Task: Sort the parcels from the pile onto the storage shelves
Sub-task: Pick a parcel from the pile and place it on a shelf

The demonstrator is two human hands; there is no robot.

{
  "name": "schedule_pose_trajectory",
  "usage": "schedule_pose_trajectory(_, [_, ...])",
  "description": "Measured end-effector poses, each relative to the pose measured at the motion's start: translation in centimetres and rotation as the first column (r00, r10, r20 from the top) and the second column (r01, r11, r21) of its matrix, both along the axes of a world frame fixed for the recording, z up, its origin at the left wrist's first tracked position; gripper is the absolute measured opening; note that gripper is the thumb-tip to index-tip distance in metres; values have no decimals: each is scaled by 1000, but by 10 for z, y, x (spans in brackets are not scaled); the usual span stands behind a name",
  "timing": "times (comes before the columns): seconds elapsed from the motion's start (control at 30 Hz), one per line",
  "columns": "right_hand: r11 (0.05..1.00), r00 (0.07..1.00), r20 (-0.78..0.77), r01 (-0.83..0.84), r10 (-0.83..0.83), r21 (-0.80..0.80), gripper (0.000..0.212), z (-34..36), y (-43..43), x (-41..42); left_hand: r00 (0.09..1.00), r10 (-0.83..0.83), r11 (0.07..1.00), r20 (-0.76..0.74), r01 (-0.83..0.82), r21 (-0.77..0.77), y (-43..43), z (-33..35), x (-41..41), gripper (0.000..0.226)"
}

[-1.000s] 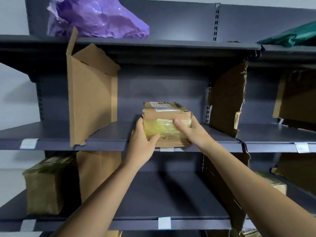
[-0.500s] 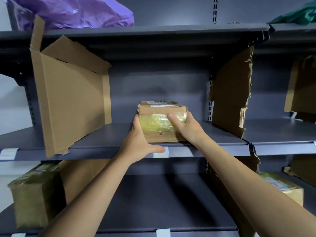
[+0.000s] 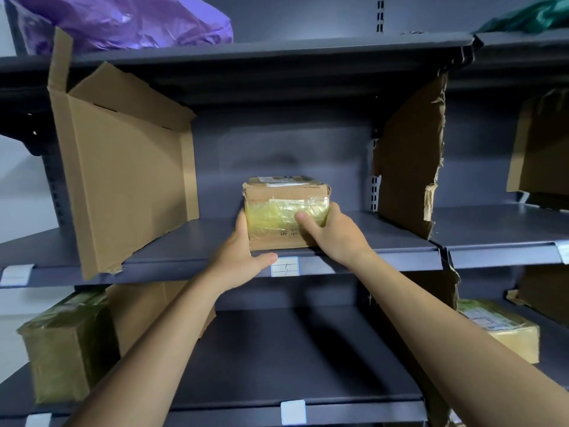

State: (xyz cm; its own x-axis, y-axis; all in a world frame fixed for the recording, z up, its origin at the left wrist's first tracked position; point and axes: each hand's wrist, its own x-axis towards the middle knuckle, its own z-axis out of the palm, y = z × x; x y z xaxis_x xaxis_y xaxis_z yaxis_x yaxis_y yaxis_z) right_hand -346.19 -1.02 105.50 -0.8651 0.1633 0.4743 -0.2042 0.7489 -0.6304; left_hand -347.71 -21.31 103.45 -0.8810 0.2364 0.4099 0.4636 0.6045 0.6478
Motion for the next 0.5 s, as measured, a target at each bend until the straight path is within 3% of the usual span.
schedule_pose_trajectory(0.17, [986, 992, -34, 121, -118, 113, 59, -9, -10, 21, 983, 130, 988, -128, -140, -72, 2, -4, 16, 100])
schedule_pose_trajectory(0.27, [990, 994, -64, 99, -93, 97, 53, -18, -10, 35, 944, 202, 979, -261, -194, 55, 6, -19, 33, 90])
schedule_pose_trajectory(0.37, [994, 989, -118, 100, -94, 40, 53, -24, -11, 55, 882, 212, 964, -422, -118, 239, 7, -34, 53, 67])
schedule_pose_trajectory(0.5, [992, 972, -200, 113, -123, -58, 46, -38, -11, 98, 852, 102, 948, -514, 73, 310, 29, -50, 87, 44])
